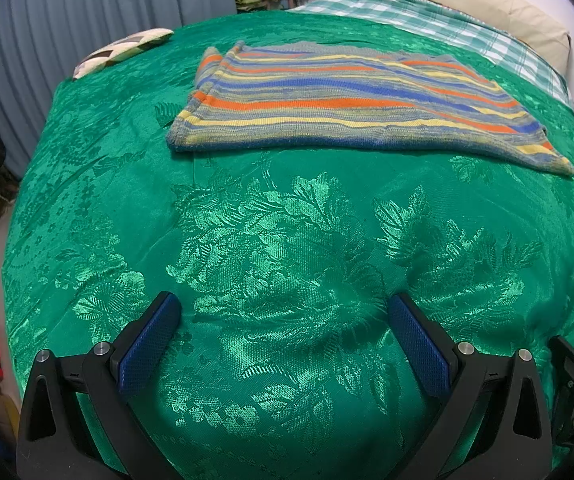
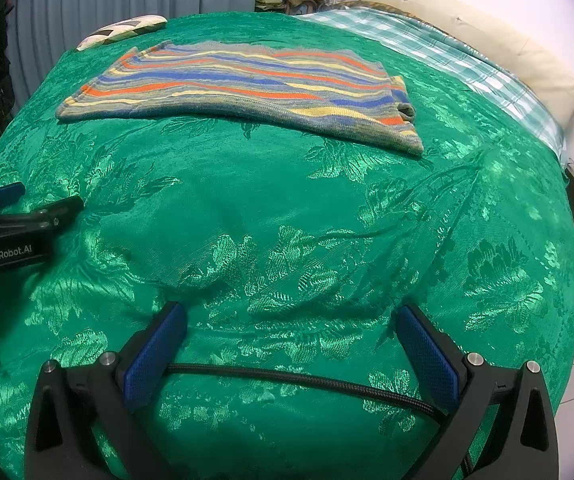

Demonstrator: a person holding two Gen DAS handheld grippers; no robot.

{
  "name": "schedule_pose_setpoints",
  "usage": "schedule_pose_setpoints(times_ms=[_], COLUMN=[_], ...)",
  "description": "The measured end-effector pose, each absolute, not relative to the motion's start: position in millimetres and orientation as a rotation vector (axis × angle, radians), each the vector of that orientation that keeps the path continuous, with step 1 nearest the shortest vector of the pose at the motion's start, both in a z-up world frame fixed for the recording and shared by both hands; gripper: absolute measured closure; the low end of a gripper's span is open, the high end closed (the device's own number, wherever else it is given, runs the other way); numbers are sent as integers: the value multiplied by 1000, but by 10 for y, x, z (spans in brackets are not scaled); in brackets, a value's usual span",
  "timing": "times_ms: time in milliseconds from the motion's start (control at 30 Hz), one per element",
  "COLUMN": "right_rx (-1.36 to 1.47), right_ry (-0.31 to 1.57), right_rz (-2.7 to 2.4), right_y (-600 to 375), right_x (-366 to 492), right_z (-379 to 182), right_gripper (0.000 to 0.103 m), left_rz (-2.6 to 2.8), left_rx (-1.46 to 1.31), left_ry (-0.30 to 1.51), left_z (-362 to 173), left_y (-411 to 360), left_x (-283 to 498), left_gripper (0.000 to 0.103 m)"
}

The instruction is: Fold small clothes

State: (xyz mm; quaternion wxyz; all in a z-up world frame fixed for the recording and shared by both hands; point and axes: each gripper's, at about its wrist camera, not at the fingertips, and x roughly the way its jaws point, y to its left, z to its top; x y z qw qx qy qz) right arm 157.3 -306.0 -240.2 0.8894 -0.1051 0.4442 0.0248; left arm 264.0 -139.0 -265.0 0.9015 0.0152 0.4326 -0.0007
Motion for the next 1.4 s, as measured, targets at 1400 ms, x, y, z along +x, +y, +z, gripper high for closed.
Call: schedule_pose_setpoints(times_ms=[1400], right_rx=[-220], right_ry=[913], right_rz=[82], right_y=[-3098], right_x=[1558], right_z=[-2366], right_gripper=[0], left_rz=[-1292], left_rx=[-744], left_ry=[519], left_z=[-352], left_y=[-472], left_x=[1148], left_gripper=[0])
